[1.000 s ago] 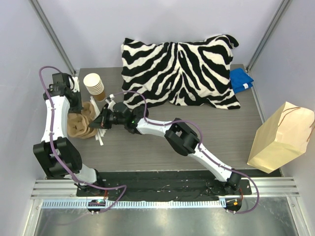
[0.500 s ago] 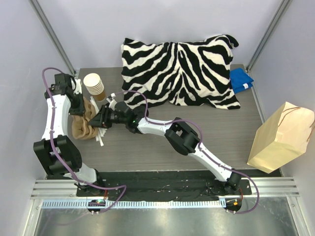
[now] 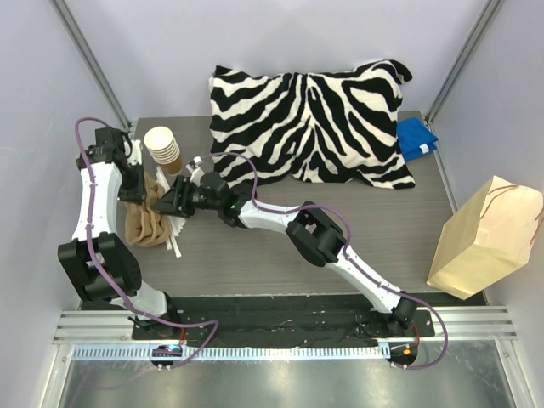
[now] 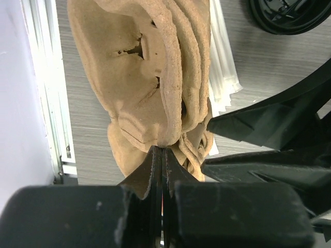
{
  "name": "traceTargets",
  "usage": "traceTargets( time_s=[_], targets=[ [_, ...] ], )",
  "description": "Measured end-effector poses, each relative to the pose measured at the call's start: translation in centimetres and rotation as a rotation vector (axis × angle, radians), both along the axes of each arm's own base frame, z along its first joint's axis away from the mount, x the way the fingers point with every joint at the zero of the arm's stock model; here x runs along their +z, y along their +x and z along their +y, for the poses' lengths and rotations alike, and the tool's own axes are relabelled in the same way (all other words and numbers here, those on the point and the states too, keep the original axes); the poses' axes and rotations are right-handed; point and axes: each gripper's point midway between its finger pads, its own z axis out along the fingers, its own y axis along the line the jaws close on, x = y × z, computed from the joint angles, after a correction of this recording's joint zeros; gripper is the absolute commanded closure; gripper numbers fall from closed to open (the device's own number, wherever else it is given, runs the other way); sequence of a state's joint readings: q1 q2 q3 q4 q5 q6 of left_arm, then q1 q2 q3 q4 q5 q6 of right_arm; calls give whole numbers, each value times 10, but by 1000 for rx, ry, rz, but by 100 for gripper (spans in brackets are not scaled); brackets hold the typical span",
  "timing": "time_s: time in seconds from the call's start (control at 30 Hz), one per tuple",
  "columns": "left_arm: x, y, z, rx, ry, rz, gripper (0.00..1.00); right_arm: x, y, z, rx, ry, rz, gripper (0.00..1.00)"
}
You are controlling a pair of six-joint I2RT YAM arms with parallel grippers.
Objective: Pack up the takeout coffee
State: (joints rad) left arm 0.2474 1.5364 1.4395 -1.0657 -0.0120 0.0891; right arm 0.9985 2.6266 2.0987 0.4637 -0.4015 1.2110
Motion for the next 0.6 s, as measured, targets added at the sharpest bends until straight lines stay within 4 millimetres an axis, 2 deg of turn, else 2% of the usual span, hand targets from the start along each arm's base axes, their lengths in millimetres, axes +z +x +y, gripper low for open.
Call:
traceTargets(
  time_s=[0.33,0.6],
  targets=[
    [0,-2,-3,-15,19,15,100,24,9,4,-27,29,-75,44],
    [-1,-6,-4,-19,24,35,100,23,22,-4,-26,24,-84,44]
  ],
)
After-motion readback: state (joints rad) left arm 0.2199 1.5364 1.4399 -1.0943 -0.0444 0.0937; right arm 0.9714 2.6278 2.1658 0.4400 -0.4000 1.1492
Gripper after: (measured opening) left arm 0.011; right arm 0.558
